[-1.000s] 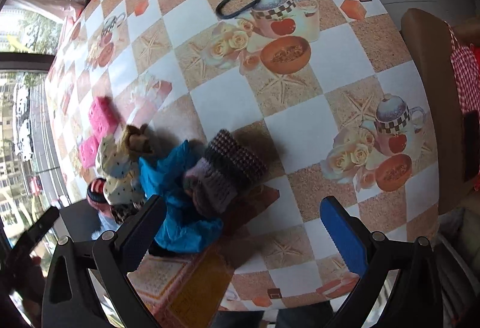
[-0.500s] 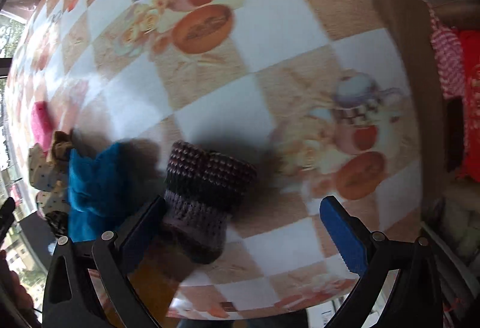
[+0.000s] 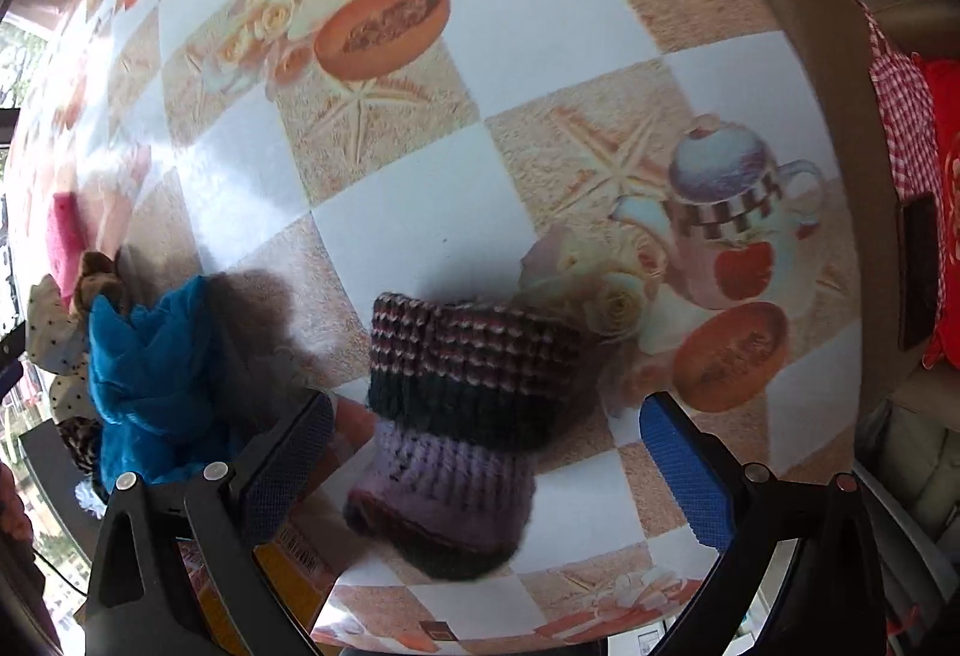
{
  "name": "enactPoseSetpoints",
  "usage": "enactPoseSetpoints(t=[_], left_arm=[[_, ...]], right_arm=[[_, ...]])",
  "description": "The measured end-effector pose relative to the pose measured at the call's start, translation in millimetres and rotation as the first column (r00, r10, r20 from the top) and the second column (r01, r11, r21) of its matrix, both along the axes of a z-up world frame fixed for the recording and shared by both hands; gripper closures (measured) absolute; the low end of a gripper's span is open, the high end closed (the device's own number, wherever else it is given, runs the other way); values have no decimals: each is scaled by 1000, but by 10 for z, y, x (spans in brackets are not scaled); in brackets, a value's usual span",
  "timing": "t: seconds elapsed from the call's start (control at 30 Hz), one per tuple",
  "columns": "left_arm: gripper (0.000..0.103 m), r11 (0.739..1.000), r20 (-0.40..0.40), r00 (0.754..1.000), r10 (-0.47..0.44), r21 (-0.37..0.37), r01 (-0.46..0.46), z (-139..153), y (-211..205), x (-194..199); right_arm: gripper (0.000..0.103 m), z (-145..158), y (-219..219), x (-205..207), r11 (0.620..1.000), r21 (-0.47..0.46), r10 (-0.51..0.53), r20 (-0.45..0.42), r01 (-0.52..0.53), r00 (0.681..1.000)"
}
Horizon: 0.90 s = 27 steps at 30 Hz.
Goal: Organize soft objects
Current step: 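Grasp purple-green knitted sock with right tool while left tool grasps pink sponge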
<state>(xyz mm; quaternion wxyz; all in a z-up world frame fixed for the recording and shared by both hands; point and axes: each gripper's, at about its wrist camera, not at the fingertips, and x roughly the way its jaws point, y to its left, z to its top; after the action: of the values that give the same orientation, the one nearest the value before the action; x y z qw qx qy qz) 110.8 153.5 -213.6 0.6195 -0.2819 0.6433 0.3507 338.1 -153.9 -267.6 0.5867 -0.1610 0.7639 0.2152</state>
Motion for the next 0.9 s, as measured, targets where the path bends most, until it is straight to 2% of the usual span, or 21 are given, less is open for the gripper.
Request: enactPoseSetpoints(t=[0.07,0.1,0.3,0.37,0.53,0.6,0.77,0.8,0.83,0.87,0.9], left_arm=[[0,1000,-10,1000,3,9,-3,-83,38,28],[0,1000,-14,1000,2,11,-2,-128,62,43],[0,999,-36,999,23,-25,-24,-418,179,78],[0,999,-44,999,28,-33,-30,-493,198,72],[0,997,5,999,53,-51,-53,-532,262,83],[0,993,38,997,73,-98,-69,-577,296,46],[0,993,25,997,70,-94,-67,-599,298,51],[1,994,28,997,70,-85,-68,-594,290,49],[7,995,42,997,70,-78,-66,-552,237,44],[17,996,57,996,61,-63,-57,-509,203,50],[23,998,67,997,45,-50,-42,-424,133,70]], right_arm=[[0,-94,14,-34,1000,-16,13,-12,-13,1000],[0,-92,36,-48,999,-35,31,12,-30,999],[0,-155,220,-238,990,-83,123,50,-118,991],[0,-147,250,-275,991,-75,117,56,-112,992],[0,-19,82,-272,991,-74,117,66,-112,991],[0,-45,48,-261,991,-74,119,63,-115,991],[1,-61,11,-181,985,-88,152,60,-147,987],[6,-38,32,-172,985,-84,159,68,-153,985],[14,2,32,-182,984,-75,165,81,-159,983],[20,3,94,-213,984,-67,174,94,-168,980],[35,37,120,-228,982,-58,185,106,-180,977]])
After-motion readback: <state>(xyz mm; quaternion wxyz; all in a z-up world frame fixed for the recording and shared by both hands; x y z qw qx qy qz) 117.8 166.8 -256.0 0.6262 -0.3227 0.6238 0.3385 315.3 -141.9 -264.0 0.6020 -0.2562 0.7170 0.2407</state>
